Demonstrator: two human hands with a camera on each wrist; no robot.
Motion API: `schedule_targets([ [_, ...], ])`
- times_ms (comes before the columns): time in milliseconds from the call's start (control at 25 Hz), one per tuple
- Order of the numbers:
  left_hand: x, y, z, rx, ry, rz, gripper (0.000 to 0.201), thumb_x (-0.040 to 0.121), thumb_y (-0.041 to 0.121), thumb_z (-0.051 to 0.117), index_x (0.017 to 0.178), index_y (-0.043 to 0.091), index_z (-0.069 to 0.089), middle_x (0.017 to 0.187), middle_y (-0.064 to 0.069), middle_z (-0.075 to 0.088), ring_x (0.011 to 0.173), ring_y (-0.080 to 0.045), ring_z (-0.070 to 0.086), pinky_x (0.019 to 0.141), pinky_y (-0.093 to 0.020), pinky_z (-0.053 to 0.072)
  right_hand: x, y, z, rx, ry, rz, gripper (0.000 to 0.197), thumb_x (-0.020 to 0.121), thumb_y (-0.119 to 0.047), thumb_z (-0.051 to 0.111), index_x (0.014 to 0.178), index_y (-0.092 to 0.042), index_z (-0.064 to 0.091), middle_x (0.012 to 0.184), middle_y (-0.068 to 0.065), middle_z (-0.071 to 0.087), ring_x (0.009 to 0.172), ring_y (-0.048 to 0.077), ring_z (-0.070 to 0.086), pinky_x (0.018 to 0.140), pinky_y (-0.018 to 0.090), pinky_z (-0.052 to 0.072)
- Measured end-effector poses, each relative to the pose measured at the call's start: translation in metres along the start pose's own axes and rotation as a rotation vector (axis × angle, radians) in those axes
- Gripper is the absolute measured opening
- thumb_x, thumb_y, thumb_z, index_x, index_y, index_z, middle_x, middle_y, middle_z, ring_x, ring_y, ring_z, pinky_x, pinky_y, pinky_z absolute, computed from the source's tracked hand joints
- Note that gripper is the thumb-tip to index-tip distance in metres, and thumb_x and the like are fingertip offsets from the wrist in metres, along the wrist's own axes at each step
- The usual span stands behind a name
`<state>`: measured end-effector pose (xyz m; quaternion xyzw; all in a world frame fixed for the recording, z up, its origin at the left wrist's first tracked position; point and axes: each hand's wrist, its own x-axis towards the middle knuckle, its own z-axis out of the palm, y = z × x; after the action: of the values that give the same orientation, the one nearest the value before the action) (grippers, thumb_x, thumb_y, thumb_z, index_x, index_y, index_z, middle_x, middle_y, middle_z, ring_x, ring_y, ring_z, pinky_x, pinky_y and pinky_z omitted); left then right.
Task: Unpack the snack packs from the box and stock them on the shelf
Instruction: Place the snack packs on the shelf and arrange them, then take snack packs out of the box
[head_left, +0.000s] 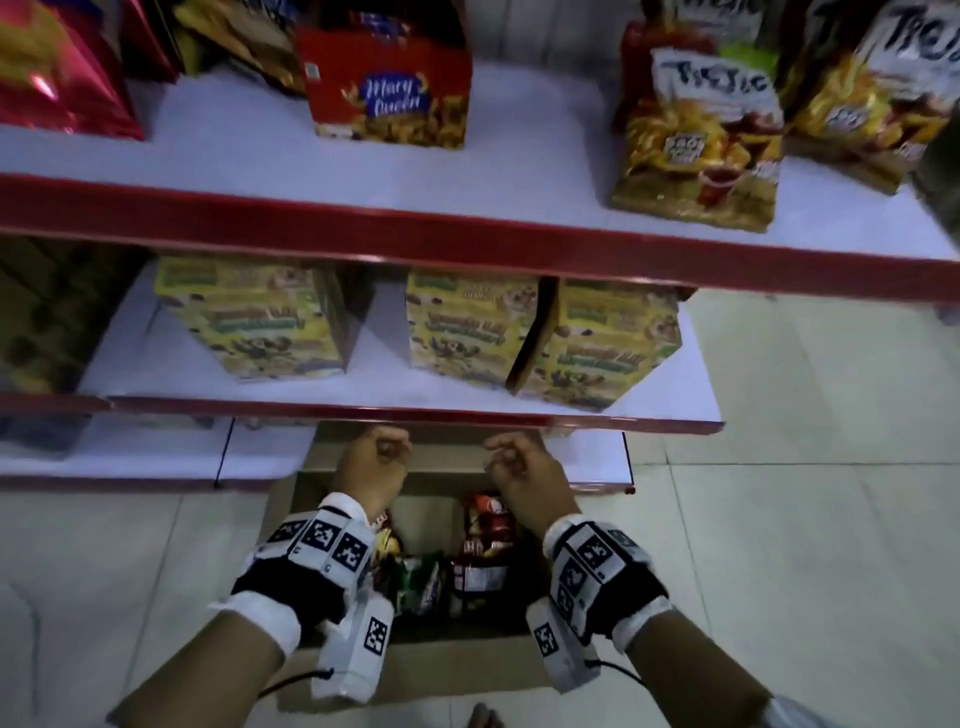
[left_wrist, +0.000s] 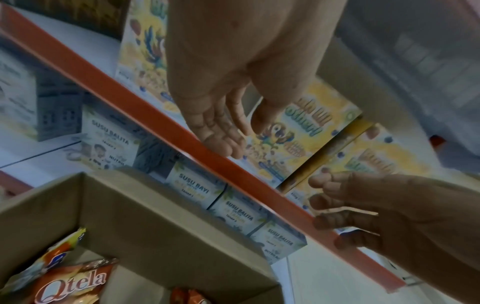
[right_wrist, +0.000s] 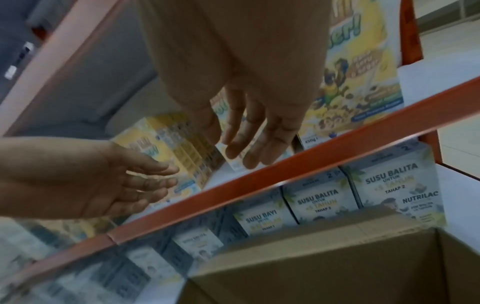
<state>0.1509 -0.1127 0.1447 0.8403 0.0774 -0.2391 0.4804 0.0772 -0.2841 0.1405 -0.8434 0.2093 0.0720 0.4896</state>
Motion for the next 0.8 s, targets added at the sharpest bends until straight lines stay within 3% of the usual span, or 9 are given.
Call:
schedule_targets([
  [80,0.023,-0.039,0.016,-0.011,0.003,-0.059,0.016,0.091,-0.001,0.054,0.104,0.0,0.063,0.101,-0.014,0.063,0.088,-0.023,0.057,0.078,-0.024,0.043,0.018,0.036,0.023,-0.068,-0.106,-0.017,0.019,0.09,-0.006,0.054,0.107,-0.009,0.062,0.095,0.005,0.068,0.08,0.014,0.058,0.071,0.003,0.041],
  [160,0.048,-0.08,0.034,-0.047,-0.007,-0.093,0.012,0.091,-0.001,0.054,0.101,0.003,0.061,0.099,-0.014,0.062,0.079,-0.024,0.057,0.075,-0.031,0.047,0.035,0.072,0.051,-0.106,-0.209,-0.038,0.019,0.089,-0.008,0.057,0.108,-0.009,0.061,0.095,0.009,0.069,0.082,0.02,0.061,0.077,0.021,0.047],
  [200,0.061,-0.1,0.043,-0.06,-0.015,-0.11,0.008,0.092,0.0,0.055,0.097,0.004,0.059,0.097,-0.015,0.061,0.075,-0.024,0.058,0.072,-0.031,0.048,0.043,0.09,0.066,-0.142,-0.247,-0.051,0.02,0.089,-0.009,0.058,0.109,-0.007,0.061,0.092,0.01,0.068,0.08,0.02,0.06,0.076,0.024,0.046],
  [320,0.101,-0.154,0.066,-0.037,-0.055,-0.156,0.005,0.092,0.004,0.056,0.092,0.009,0.058,0.093,-0.011,0.061,0.083,-0.025,0.059,0.079,-0.033,0.048,0.074,0.144,0.11,-0.25,-0.344,-0.06,0.025,0.09,-0.013,0.059,0.114,-0.006,0.06,0.098,0.013,0.069,0.085,0.021,0.061,0.082,0.027,0.047],
  [400,0.129,-0.188,0.078,-0.027,-0.078,-0.163,0.007,0.093,0.003,0.055,0.091,0.008,0.059,0.088,-0.011,0.06,0.077,-0.026,0.059,0.076,-0.032,0.049,0.096,0.176,0.139,-0.332,-0.433,-0.053,0.029,0.089,-0.019,0.062,0.117,-0.01,0.058,0.104,0.01,0.069,0.09,0.018,0.061,0.084,0.024,0.045],
  [480,0.154,-0.219,0.088,-0.008,-0.092,-0.141,0.014,0.094,0.002,0.053,0.085,0.01,0.059,0.079,-0.009,0.059,0.064,-0.02,0.056,0.063,-0.026,0.045,0.114,0.205,0.166,-0.429,-0.582,-0.036,0.038,0.086,-0.019,0.067,0.123,-0.014,0.057,0.112,0.006,0.067,0.097,0.018,0.061,0.081,0.02,0.044],
  [560,0.172,-0.24,0.091,0.037,-0.115,-0.098,0.013,0.095,0.007,0.052,0.09,0.01,0.064,0.08,-0.009,0.062,0.066,-0.017,0.056,0.058,-0.021,0.041,0.128,0.227,0.188,-0.57,-0.779,-0.072,0.048,0.086,-0.01,0.066,0.132,-0.015,0.053,0.123,0.007,0.061,0.102,0.019,0.057,0.072,0.011,0.039],
  [680,0.189,-0.254,0.093,0.064,-0.129,-0.012,0.015,0.095,0.013,0.054,0.098,0.007,0.067,0.092,-0.012,0.066,0.075,-0.017,0.06,0.064,-0.026,0.044,0.14,0.255,0.209,-0.724,-1.076,-0.095,0.054,0.09,-0.006,0.061,0.14,-0.02,0.045,0.14,0.007,0.049,0.111,0.016,0.05,0.063,-0.002,0.036],
  [800,0.2,-0.26,0.092,0.065,-0.142,0.049,0.016,0.095,0.018,0.055,0.094,0.007,0.065,0.087,-0.003,0.064,0.071,-0.012,0.059,0.062,-0.024,0.043,0.141,0.277,0.236,-0.814,-1.229,0.011,0.048,0.086,-0.01,0.068,0.132,-0.017,0.056,0.129,0.005,0.058,0.095,0.01,0.052,0.055,0.002,0.042],
])
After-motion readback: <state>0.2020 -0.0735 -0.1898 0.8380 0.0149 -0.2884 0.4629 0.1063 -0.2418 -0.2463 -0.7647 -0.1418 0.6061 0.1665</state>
